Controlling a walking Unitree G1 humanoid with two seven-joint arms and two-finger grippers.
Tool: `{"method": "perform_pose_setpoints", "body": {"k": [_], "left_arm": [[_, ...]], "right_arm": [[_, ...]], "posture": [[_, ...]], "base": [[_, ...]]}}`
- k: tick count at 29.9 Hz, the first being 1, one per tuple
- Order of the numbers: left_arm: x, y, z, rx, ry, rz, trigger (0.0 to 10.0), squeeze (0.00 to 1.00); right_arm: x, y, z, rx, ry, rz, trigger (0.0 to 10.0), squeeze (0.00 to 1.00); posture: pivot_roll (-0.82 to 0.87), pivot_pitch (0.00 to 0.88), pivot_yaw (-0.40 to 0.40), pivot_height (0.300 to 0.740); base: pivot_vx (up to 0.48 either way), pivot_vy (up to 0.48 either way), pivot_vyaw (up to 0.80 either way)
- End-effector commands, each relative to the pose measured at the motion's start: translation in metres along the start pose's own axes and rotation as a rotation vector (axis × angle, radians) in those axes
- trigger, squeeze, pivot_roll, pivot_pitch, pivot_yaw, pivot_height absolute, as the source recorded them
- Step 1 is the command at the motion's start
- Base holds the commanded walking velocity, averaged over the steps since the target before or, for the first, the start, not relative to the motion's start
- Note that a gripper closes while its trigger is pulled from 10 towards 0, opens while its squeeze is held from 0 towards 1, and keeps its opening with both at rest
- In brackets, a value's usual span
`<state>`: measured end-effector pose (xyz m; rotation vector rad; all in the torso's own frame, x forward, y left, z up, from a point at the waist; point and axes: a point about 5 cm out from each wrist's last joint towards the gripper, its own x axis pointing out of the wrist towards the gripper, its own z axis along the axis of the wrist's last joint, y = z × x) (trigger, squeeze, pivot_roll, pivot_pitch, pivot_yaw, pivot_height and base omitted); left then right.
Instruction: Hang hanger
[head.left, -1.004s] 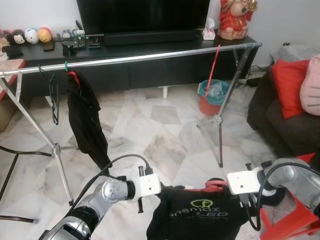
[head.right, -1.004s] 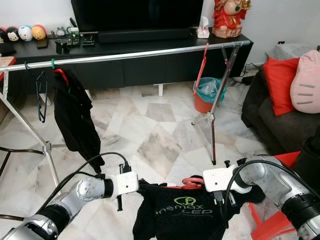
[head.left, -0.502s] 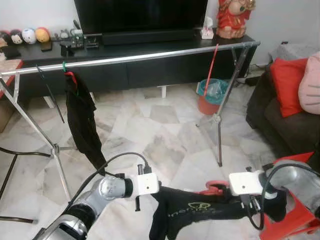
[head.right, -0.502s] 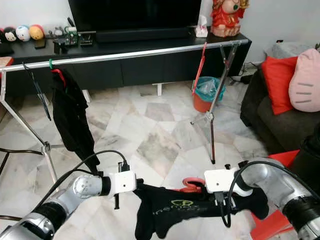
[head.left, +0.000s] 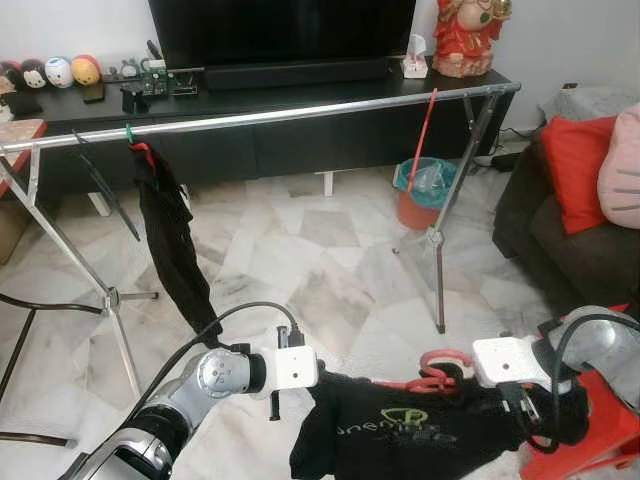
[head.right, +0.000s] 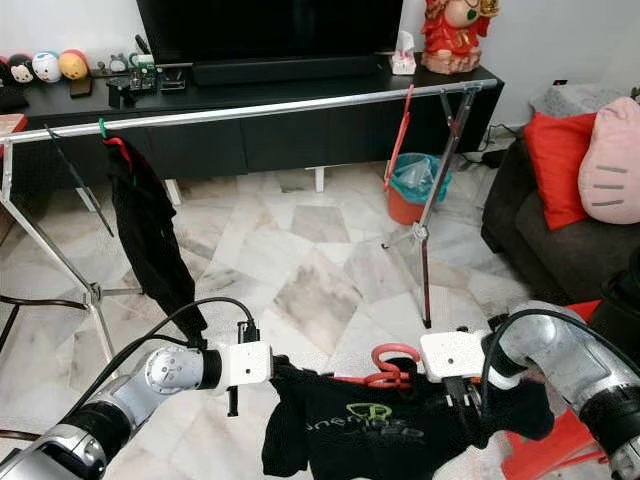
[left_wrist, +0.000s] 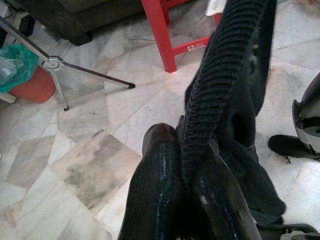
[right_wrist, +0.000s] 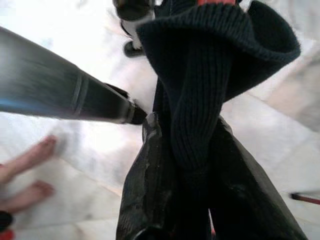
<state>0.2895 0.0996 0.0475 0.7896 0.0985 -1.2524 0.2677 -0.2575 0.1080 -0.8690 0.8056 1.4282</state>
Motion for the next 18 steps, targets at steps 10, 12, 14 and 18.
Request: {"method": "perform_pose_setpoints", "body": {"k": [10,12,14,18], "left_arm": [[-0.021,0.036,0.003,-0.081,-0.060,0.209,10.0,0.00],[-0.021,0.043,0.020,-0.137,-0.181,0.204,10.0,0.00],[-0.021,0.049,0.039,-0.187,-0.298,0.174,10.0,0.00],[-0.023,0.053,0.059,-0.223,-0.401,0.131,10.0,0.00]], "right_arm": [[0.023,0.032,-0.024,0.023,0.138,0.246,10.0,0.00],[0.027,0.033,-0.027,0.026,0.164,0.244,10.0,0.00],[0.031,0.037,-0.030,0.030,0.177,0.251,10.0,0.00],[0.034,0.038,-0.030,0.030,0.175,0.253,10.0,0.00]], "posture": [[0.00,0.033,0.003,0.740],[0.00,0.034,0.002,0.740],[0.00,0.035,0.000,0.740],[0.00,0.036,-0.001,0.740]], "base": [[0.000,0.000,0.00],[0.000,0.000,0.00],[0.000,0.000,0.00],[0.000,0.000,0.00]]}}
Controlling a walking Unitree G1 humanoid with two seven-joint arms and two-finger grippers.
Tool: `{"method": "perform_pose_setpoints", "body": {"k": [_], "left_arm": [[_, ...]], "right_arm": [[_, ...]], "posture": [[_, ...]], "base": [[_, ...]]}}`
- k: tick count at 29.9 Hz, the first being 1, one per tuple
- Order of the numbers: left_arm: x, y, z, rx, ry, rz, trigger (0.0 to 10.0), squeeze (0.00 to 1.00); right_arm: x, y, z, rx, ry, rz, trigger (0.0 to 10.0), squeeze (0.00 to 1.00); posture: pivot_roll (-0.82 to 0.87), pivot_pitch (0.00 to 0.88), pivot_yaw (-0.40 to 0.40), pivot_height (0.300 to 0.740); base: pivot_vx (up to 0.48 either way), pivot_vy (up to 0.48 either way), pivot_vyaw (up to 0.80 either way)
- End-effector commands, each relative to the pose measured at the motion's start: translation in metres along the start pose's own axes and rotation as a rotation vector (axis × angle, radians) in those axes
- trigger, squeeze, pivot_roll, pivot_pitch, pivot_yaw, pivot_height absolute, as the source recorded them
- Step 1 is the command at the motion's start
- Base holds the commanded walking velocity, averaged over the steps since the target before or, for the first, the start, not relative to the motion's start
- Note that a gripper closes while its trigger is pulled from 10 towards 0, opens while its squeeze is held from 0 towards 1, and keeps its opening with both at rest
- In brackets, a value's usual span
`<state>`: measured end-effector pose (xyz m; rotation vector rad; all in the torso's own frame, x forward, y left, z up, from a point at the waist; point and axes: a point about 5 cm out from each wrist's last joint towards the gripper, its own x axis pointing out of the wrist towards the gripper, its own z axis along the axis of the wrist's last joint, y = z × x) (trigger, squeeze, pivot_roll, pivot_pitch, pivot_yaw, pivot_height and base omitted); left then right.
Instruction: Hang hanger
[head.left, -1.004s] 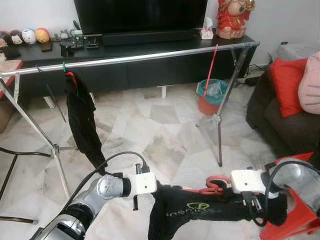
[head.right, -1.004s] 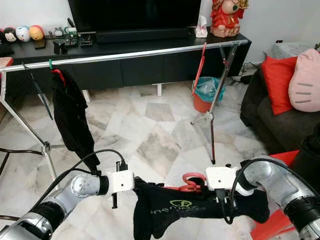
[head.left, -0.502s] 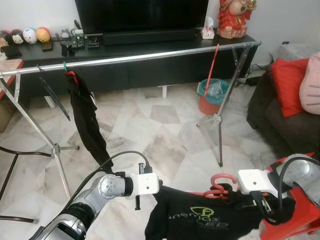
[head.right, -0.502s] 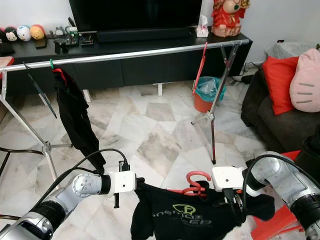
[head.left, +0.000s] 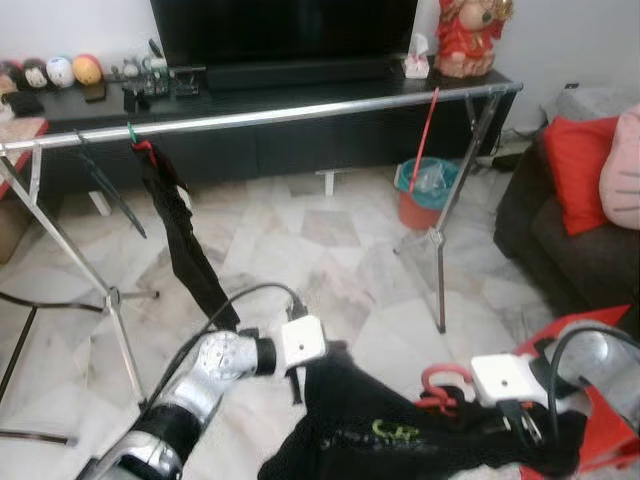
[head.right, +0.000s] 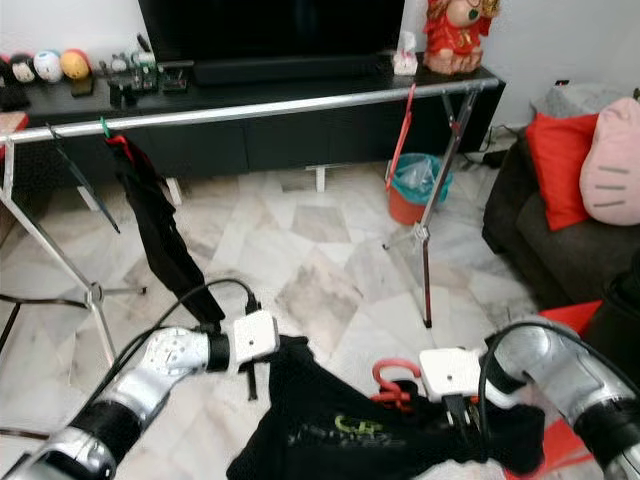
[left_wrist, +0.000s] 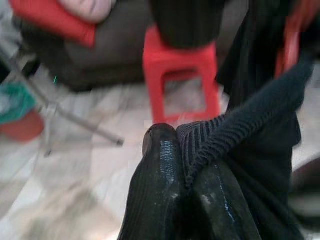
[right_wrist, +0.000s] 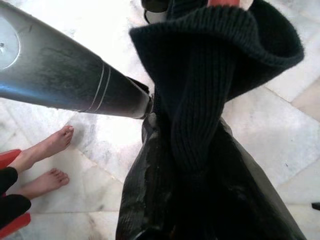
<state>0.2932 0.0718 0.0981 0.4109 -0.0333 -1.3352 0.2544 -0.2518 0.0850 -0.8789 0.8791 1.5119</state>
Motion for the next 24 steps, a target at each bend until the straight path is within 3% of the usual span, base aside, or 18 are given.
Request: {"method": "perform_pose_setpoints", "body": {"k": [1,2,3,6,7,9,10,13,16,19,22,24], "left_arm": [[-0.016,0.023,0.030,-0.040,-0.147,0.065,10.0,0.00],[-0.016,0.023,0.030,-0.040,-0.147,0.065,10.0,0.00],[-0.014,0.018,0.038,-0.069,-0.174,-0.005,10.0,0.00],[-0.014,0.004,0.044,-0.139,-0.195,-0.157,10.0,0.00],[-0.016,-0.005,0.043,-0.181,-0.177,-0.236,10.0,0.00],[-0.018,-0.014,0.036,-0.185,-0.125,-0.291,10.0,0.00],[-0.020,-0.018,0.029,-0.187,-0.083,-0.308,10.0,0.00],[-0.022,-0.020,0.017,-0.182,0.013,-0.284,10.0,0.00],[-0.022,-0.016,0.017,-0.181,0.023,-0.237,10.0,0.00],[-0.021,-0.007,0.022,-0.159,0.007,-0.171,10.0,0.00],[-0.018,0.003,0.027,-0.134,-0.007,-0.106,10.0,0.00],[-0.020,0.003,0.029,-0.141,-0.009,-0.132,10.0,0.00]], "right_arm": [[0.017,0.022,-0.022,0.052,0.114,0.139,10.0,0.00],[0.017,0.022,-0.022,0.052,0.114,0.139,10.0,0.00],[0.019,0.019,-0.019,0.051,0.088,0.113,10.0,0.00],[0.023,0.000,-0.010,0.069,0.012,-0.066,10.0,0.00],[0.023,-0.010,-0.004,0.055,-0.038,-0.159,10.0,0.00],[0.020,-0.017,0.006,0.074,-0.136,-0.214,10.0,0.00],[0.018,-0.019,0.013,0.085,-0.198,-0.221,10.0,0.00],[0.016,-0.013,0.022,0.066,-0.254,-0.158,10.0,0.00],[0.017,-0.006,0.028,0.039,-0.288,-0.093,10.0,0.00],[0.014,0.003,0.028,0.002,-0.266,-0.012,10.0,0.00],[0.011,0.013,0.016,-0.031,-0.127,0.088,10.0,0.00],[0.007,0.008,0.004,-0.035,-0.030,0.036,10.0,0.00]], "posture": [[0.00,0.036,-0.001,0.740],[0.00,0.036,-0.001,0.740],[0.00,0.036,-0.001,0.740],[0.00,0.032,0.003,0.740],[0.00,0.032,0.005,0.740],[0.00,0.033,0.005,0.740],[0.00,0.033,0.007,0.740],[0.00,0.033,0.009,0.740],[0.01,0.026,0.012,0.740],[0.01,0.023,0.012,0.740],[0.00,0.009,0.010,0.740],[0.01,0.005,0.009,0.740]], "base": [[0.000,0.000,0.00],[0.000,0.000,0.00],[0.000,0.000,0.00],[0.000,0.000,0.00],[0.000,0.000,0.00],[0.000,0.000,0.00],[0.000,0.000,0.00],[0.000,0.000,0.00],[0.000,0.000,0.00],[0.000,0.000,0.00],[0.000,0.000,0.00],[0.000,0.000,0.00]]}}
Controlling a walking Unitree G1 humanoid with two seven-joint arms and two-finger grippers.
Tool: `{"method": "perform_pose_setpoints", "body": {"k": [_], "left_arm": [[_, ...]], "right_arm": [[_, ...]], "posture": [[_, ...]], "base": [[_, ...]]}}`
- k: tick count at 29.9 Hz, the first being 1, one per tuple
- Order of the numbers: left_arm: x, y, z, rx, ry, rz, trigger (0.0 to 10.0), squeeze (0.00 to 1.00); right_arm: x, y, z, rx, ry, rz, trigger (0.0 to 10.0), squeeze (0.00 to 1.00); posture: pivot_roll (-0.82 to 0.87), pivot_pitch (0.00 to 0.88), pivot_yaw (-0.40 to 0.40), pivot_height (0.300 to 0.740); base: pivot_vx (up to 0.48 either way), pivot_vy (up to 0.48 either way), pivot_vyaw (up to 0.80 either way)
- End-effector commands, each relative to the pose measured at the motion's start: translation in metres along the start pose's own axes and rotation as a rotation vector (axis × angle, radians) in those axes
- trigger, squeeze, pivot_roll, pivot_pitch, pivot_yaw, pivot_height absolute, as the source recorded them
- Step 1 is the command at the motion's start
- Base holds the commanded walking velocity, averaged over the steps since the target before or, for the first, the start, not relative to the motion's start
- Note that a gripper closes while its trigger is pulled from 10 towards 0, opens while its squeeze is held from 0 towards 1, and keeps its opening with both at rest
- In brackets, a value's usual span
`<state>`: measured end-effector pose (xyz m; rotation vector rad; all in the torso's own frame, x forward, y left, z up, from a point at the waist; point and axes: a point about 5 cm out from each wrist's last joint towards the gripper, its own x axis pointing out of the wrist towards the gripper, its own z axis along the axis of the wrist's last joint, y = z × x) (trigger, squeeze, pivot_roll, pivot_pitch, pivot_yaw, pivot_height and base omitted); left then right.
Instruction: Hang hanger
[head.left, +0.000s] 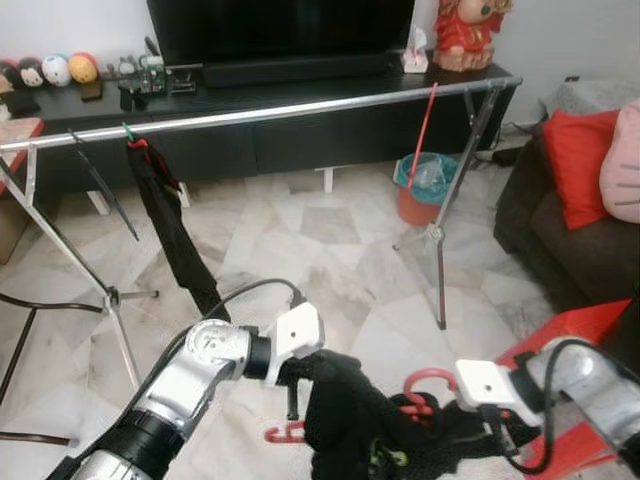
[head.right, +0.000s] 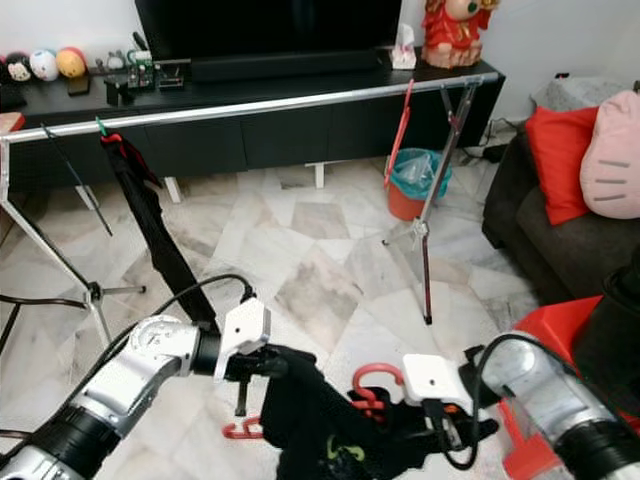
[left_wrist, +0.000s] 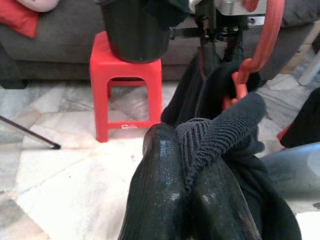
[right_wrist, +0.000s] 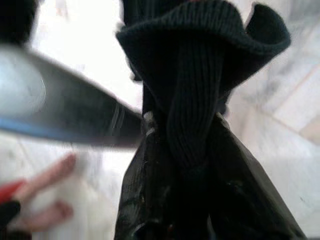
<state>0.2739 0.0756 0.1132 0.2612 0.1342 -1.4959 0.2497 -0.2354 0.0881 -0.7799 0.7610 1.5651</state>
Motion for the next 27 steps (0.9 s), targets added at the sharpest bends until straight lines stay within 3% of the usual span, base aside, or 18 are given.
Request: {"method": "perform_pose_setpoints", "body": {"k": [1,6,9,12,16,18,21,26,27], "left_arm": [[-0.012,0.011,0.014,0.047,-0.015,0.041,10.0,0.00],[-0.018,0.009,0.014,0.030,-0.025,0.039,10.0,0.00],[-0.022,0.006,0.011,0.022,-0.004,0.025,10.0,0.00],[-0.028,0.003,0.001,0.037,0.078,0.022,10.0,0.00],[-0.032,0.002,-0.009,0.030,0.135,0.017,10.0,0.00],[-0.038,0.000,-0.028,0.049,0.266,0.017,10.0,0.00],[-0.041,0.000,-0.044,0.068,0.354,0.045,10.0,0.00],[-0.040,0.002,-0.055,0.099,0.397,0.109,10.0,0.00],[-0.039,0.006,-0.059,0.137,0.412,0.163,10.0,0.00]], "right_arm": [[-0.002,0.001,-0.016,-0.013,0.143,-0.001,10.0,0.00],[-0.017,-0.024,-0.025,-0.031,0.268,-0.251,10.0,0.00],[-0.023,-0.040,-0.020,-0.021,0.246,-0.413,10.0,0.00],[-0.036,-0.063,-0.009,-0.021,0.199,-0.675,10.0,0.00],[-0.040,-0.069,-0.009,0.018,0.178,-0.745,10.0,0.00],[-0.047,-0.076,-0.008,0.059,0.129,-0.843,10.0,0.00],[-0.053,-0.082,-0.007,0.115,0.074,-0.925,10.0,0.00],[-0.057,-0.085,-0.010,0.147,0.062,-0.964,10.0,0.00],[-0.056,-0.083,-0.010,0.178,0.026,-0.936,10.0,0.00]], "posture": [[0.01,0.005,0.009,0.740],[0.00,0.000,0.010,0.740],[0.00,0.000,0.010,0.740],[0.01,0.002,0.011,0.740],[0.01,0.009,0.010,0.740],[0.01,0.011,0.010,0.740],[0.00,0.022,0.009,0.740],[0.00,0.025,0.008,0.740],[0.00,0.027,0.007,0.740]], "base": [[0.000,0.000,0.00],[0.000,0.000,0.00],[0.000,0.000,0.00],[0.000,0.000,0.00],[0.000,0.000,0.00],[0.000,0.000,0.00],[0.000,0.000,0.00],[0.000,0.000,0.00],[0.000,0.000,0.00]]}}
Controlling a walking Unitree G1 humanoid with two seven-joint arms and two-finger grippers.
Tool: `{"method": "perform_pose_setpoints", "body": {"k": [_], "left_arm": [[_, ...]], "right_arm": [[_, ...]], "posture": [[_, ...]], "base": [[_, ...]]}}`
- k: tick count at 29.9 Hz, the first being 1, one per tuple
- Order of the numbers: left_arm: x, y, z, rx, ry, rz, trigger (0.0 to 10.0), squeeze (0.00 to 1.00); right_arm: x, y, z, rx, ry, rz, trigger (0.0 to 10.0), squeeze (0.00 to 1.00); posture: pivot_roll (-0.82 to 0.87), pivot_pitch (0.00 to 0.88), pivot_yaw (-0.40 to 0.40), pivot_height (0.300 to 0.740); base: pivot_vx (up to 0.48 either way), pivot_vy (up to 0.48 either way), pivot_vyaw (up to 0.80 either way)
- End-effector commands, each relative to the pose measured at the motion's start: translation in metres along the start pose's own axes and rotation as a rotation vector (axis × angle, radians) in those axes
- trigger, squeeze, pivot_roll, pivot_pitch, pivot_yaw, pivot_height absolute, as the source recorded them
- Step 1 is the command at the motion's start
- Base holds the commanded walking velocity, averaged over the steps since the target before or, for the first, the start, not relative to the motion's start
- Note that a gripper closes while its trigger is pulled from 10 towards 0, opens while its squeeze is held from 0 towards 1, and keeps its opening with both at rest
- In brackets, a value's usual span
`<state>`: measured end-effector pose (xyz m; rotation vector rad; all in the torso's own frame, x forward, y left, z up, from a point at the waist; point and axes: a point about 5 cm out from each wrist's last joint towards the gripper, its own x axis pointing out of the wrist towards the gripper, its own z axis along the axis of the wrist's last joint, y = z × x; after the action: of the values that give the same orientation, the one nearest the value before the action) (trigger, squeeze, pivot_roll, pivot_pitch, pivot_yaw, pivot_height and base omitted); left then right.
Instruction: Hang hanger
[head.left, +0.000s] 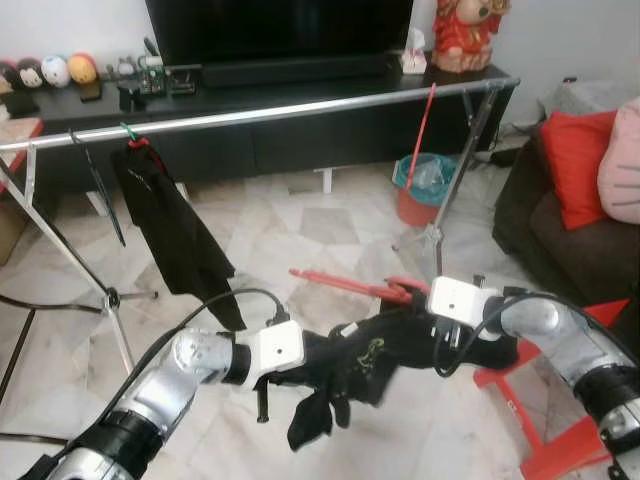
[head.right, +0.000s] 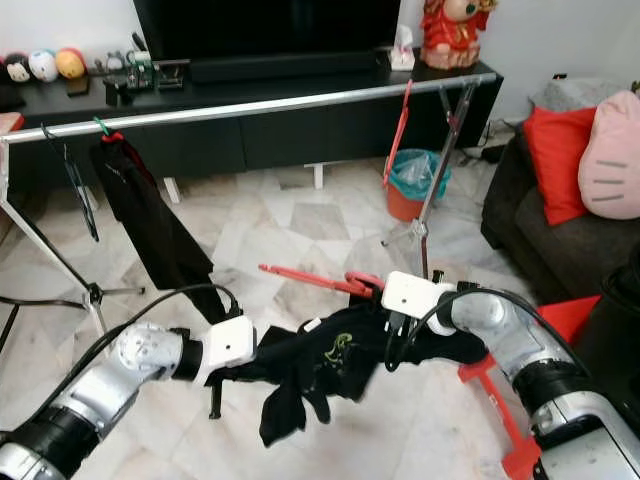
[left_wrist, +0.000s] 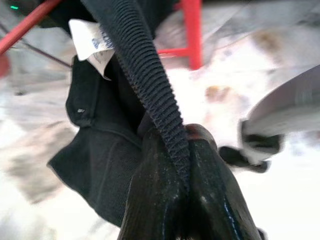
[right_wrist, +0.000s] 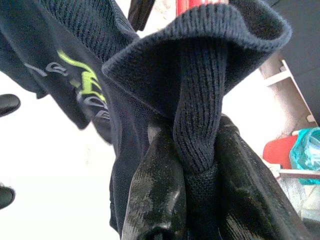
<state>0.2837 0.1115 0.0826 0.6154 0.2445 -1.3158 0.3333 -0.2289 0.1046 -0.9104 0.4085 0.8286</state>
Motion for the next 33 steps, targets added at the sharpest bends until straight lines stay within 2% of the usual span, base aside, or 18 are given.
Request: {"method": "perform_pose_setpoints", "body": {"k": [1,2,4,8,9,13,17,20,23,27,30,33], "left_arm": [[-0.007,-0.004,-0.022,-0.010,0.102,0.009,10.0,0.00],[-0.005,0.003,-0.026,0.003,0.111,0.104,10.0,0.00],[-0.003,0.006,-0.029,0.017,0.119,0.150,10.0,0.00],[-0.001,0.005,-0.036,0.050,0.154,0.177,10.0,0.00],[-0.001,0.004,-0.041,0.043,0.161,0.197,10.0,0.00],[-0.001,0.003,-0.048,0.073,0.183,0.232,10.0,0.00],[0.000,-0.002,-0.052,0.089,0.193,0.210,10.0,0.00],[0.001,-0.002,-0.055,0.106,0.201,0.218,10.0,0.00],[-0.001,0.001,-0.055,0.124,0.199,0.248,10.0,0.00],[-0.002,0.001,-0.057,0.140,0.212,0.241,10.0,0.00],[-0.006,0.000,-0.063,0.181,0.252,0.241,10.0,0.00],[-0.009,0.008,-0.062,0.224,0.264,0.312,10.0,0.00]], "right_arm": [[-0.025,-0.027,-0.019,0.115,0.059,-0.148,10.0,0.00],[-0.026,-0.022,-0.021,0.122,0.050,-0.079,10.0,0.00],[-0.028,-0.017,-0.024,0.102,0.066,-0.023,10.0,0.00],[-0.032,-0.014,-0.024,0.082,0.040,0.040,10.0,0.00],[-0.036,-0.014,-0.021,0.101,-0.003,0.088,10.0,0.00],[-0.051,-0.003,-0.024,0.103,-0.029,0.284,10.0,0.00],[-0.056,-0.007,-0.025,0.121,-0.033,0.277,10.0,0.00],[-0.063,-0.001,-0.027,0.130,-0.030,0.383,10.0,0.00],[-0.075,0.009,-0.032,0.118,0.012,0.512,10.0,0.00],[-0.078,0.008,-0.034,0.121,0.021,0.511,10.0,0.00],[-0.085,0.009,-0.043,0.096,0.107,0.535,10.0,0.00],[-0.092,0.018,-0.048,0.087,0.158,0.599,10.0,0.00]], "posture": [[0.00,0.027,0.007,0.740],[0.00,0.028,0.005,0.740],[0.00,0.028,0.005,0.740],[0.00,0.031,0.007,0.740],[-0.01,0.031,0.008,0.740],[-0.01,0.033,0.006,0.740],[-0.01,0.034,0.006,0.740],[-0.01,0.033,0.009,0.740],[-0.01,0.034,0.008,0.740],[-0.01,0.034,0.009,0.740],[-0.01,0.034,0.011,0.740],[-0.02,0.035,0.010,0.740]], "base": [[0.000,0.000,0.00],[0.000,0.000,0.00],[0.000,0.000,0.00],[0.000,0.000,0.00],[0.000,0.000,0.00],[0.000,0.000,0.00],[0.000,0.000,0.00],[0.000,0.000,0.00],[0.000,0.000,0.00],[0.000,0.000,0.00],[0.000,0.000,0.00],[0.000,0.000,0.00]]}}
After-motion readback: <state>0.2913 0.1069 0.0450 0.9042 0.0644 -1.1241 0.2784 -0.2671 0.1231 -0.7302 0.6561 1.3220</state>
